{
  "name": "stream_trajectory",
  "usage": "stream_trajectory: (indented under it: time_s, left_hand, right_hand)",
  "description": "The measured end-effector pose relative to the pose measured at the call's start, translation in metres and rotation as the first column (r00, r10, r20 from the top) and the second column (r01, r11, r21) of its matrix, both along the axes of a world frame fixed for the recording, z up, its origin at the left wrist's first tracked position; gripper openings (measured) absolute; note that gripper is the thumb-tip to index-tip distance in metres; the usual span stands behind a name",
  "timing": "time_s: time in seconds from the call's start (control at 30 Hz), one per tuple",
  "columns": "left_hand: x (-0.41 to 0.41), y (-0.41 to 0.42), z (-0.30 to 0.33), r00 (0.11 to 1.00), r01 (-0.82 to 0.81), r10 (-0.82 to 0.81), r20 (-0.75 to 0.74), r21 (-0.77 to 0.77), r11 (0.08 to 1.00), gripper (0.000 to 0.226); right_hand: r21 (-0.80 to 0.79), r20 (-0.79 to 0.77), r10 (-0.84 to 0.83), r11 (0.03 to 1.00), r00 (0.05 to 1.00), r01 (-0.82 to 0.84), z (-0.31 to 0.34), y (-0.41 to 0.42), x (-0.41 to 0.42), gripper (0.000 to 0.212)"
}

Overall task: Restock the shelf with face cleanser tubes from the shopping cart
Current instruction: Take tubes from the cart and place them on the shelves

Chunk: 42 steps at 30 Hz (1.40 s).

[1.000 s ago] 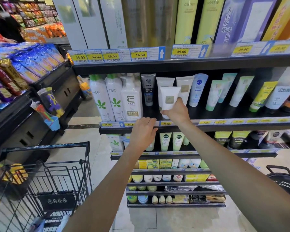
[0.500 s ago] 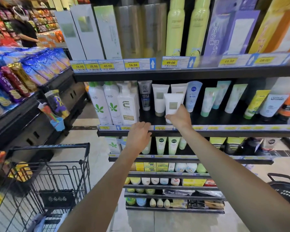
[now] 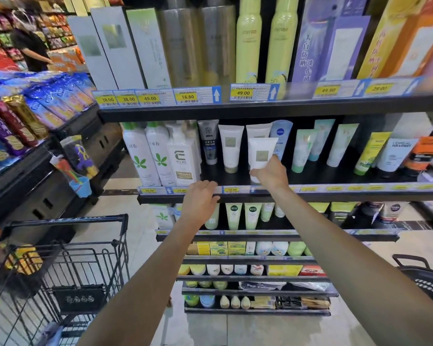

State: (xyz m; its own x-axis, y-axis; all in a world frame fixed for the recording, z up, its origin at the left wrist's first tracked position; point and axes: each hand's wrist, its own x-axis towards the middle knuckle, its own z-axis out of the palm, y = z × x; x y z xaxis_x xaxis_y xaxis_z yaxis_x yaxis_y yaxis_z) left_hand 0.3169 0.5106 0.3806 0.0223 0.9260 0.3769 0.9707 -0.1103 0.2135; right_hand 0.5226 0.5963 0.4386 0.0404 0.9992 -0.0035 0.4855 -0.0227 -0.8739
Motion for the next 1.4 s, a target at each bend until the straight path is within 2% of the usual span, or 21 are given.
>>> stream_trajectory:
  time_s: [0.17,0.3,0.4,0.5,0.63,0.7,0.83,0.97,1.07,1.2,1.4]
  left_hand:
    - [-0.001,-0.001,0.0,0.999,0.015,-0.015,0.035,-0.009,1.0,0.038]
    - [-0.001,-0.013,0.0,0.996,0.037,-0.038,0.08,0.013,0.999,0.051]
    - [-0.001,-0.037,-0.002,0.992,0.033,-0.046,0.114,0.11,0.993,0.05]
    - [-0.003,-0.073,-0.01,0.996,-0.017,0.003,0.084,0.157,0.987,0.048]
    - [-0.01,-0.141,-0.033,0.984,-0.174,0.172,0.038,0.074,0.982,0.046]
    - [-0.017,-0.18,-0.044,0.958,-0.287,0.287,0.023,0.021,0.958,0.049]
    - [-0.034,-0.262,-0.064,0.867,-0.497,0.499,0.009,-0.069,0.865,0.05]
    - [-0.058,-0.342,-0.075,0.746,-0.654,0.665,0.033,-0.15,0.742,0.048]
    - [-0.07,-0.399,-0.08,0.657,-0.739,0.751,0.068,-0.138,0.659,0.046]
    - [-0.082,-0.464,-0.089,0.514,-0.83,0.856,0.059,-0.22,0.513,0.053]
    - [-0.118,-0.533,-0.113,0.411,-0.853,0.905,0.105,-0.305,0.423,0.053]
  right_hand:
    - [-0.003,-0.032,0.007,1.0,0.999,-0.007,0.003,-0.009,0.006,0.061]
    - [0.062,-0.08,0.023,0.998,0.997,-0.018,0.008,-0.034,0.018,0.059]
    - [0.178,-0.008,-0.018,0.984,1.0,0.019,0.001,-0.063,0.029,0.049]
    - [0.28,0.14,0.068,0.954,0.988,-0.106,-0.017,-0.099,0.03,0.034]
    - [0.167,0.422,0.342,0.881,0.84,-0.443,-0.043,-0.15,0.011,0.045]
    - [0.102,0.495,0.459,0.813,0.738,-0.574,-0.054,-0.173,-0.006,0.052]
    - [0.024,0.597,0.587,0.668,0.547,-0.744,-0.075,-0.214,-0.046,0.056]
    - [0.01,0.597,0.676,0.533,0.433,-0.846,-0.097,-0.251,-0.093,0.054]
    - [-0.03,0.597,0.724,0.45,0.346,-0.892,-0.112,-0.276,-0.127,0.056]
    - [-0.053,0.573,0.772,0.371,0.276,-0.927,-0.118,-0.318,-0.166,0.056]
    - [-0.114,0.567,0.805,0.286,0.174,-0.952,-0.134,-0.37,-0.229,0.058]
